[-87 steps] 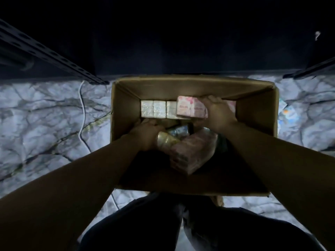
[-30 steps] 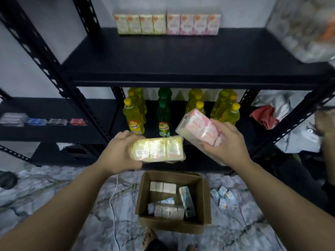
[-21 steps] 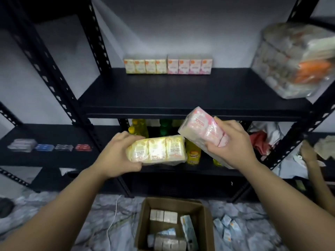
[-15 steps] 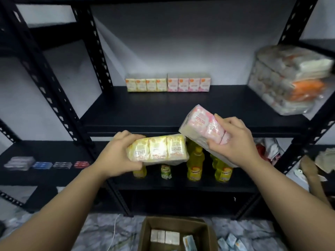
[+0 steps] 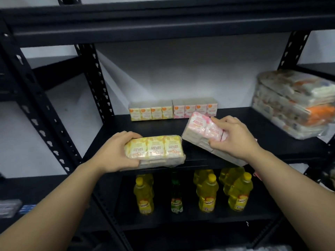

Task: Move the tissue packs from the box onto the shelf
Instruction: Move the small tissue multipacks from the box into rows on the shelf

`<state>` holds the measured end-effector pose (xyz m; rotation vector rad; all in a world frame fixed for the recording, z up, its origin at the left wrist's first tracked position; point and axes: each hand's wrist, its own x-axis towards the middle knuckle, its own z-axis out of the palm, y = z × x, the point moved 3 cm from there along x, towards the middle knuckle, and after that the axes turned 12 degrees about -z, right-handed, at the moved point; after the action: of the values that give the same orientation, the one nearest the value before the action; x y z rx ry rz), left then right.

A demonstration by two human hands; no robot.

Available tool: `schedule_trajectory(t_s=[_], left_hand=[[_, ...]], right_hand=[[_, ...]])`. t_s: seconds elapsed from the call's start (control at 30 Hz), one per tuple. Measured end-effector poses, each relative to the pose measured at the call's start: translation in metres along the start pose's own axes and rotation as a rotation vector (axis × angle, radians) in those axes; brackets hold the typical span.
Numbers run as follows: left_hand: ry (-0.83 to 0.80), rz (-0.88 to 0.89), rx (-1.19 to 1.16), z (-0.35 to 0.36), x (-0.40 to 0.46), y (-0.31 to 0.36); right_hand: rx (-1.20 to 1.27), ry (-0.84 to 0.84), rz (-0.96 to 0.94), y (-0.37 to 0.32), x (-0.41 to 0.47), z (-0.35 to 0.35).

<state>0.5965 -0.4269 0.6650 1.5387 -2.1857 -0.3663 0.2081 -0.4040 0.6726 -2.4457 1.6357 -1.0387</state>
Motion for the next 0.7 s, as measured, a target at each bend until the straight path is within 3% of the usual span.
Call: schedule_trajectory(t_s=[0.33,0.7], left_hand=[[-0.058,-0.048,-0.076,0.000,0.046,-0.027],[-0.034,-0.106,-0.123,0.003,0.058,-0.026]], right_hand=[[-0.163,-0.298,-0.007,0.011,0.039,0.030],[-0.126,-0.427,-0.058,0.032,0.062,0.029]])
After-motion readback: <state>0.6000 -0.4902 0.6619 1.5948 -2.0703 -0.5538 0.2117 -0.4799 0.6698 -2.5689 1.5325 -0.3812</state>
